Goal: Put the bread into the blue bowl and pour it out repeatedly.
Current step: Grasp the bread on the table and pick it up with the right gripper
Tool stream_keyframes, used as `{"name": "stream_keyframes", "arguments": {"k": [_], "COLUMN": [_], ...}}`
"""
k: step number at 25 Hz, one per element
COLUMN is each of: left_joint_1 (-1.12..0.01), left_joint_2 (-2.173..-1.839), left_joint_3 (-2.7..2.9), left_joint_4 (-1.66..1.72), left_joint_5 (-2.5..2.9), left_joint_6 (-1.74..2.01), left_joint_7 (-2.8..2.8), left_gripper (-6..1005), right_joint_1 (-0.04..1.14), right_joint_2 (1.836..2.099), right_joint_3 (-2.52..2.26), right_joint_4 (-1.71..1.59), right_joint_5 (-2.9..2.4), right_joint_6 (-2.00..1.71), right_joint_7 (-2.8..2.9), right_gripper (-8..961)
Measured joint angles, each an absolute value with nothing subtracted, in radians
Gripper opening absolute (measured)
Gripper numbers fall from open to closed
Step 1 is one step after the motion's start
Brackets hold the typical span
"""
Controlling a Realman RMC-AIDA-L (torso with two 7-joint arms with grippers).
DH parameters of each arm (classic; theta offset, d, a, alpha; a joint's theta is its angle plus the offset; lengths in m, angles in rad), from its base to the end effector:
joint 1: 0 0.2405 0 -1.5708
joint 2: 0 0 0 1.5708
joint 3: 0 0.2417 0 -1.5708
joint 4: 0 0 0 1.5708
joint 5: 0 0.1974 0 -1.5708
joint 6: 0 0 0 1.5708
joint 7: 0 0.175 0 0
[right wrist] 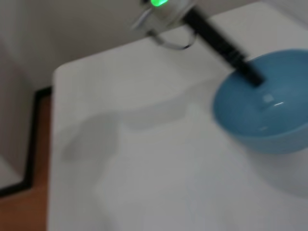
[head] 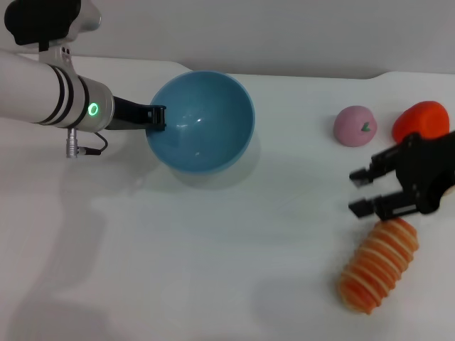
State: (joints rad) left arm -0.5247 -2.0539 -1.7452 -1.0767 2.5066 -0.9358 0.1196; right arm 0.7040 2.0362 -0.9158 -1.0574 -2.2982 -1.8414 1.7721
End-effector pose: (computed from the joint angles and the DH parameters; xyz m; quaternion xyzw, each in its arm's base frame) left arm -0.2414 0.3970 -0.0249 -0.7560 -0.5639 -0.0278 0.3311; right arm 0.1745 0.3281 0.0072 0.9910 -0.1332 -0.0097 0.0077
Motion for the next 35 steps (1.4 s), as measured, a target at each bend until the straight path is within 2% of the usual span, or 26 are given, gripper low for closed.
{"name": "stream_keyframes", "arguments": {"k": [7,25,35], "left_joint_1": [-0.525,-0.526,-0.526], "left_joint_2": [-2.054,-2.051,-2.051], "left_joint_3": [-1.742,-1.747,-1.747], "left_joint_4": [-1.077,-1.068,-1.068], "left_joint_5": [2.507,2.506,2.506], "left_joint_6": [-0.937,-0.939,-0.937], "left_joint_7": [0.12,0.135,0.135], "left_gripper": [5,6,5], "right_joint_1": [0.704,0.738,0.73], "right_joint_2": [2.074,2.08,2.085], "right_joint_3": [-1.084,-1.372,-1.488], "right_joint_4": [-1.136,-1.112,-1.079], "right_joint_5": [-2.442,-2.632,-2.71], "right_joint_6": [-1.914,-1.86,-1.654], "right_joint_7": [1.832,2.062,2.075], "right_gripper": [518,517,516]}}
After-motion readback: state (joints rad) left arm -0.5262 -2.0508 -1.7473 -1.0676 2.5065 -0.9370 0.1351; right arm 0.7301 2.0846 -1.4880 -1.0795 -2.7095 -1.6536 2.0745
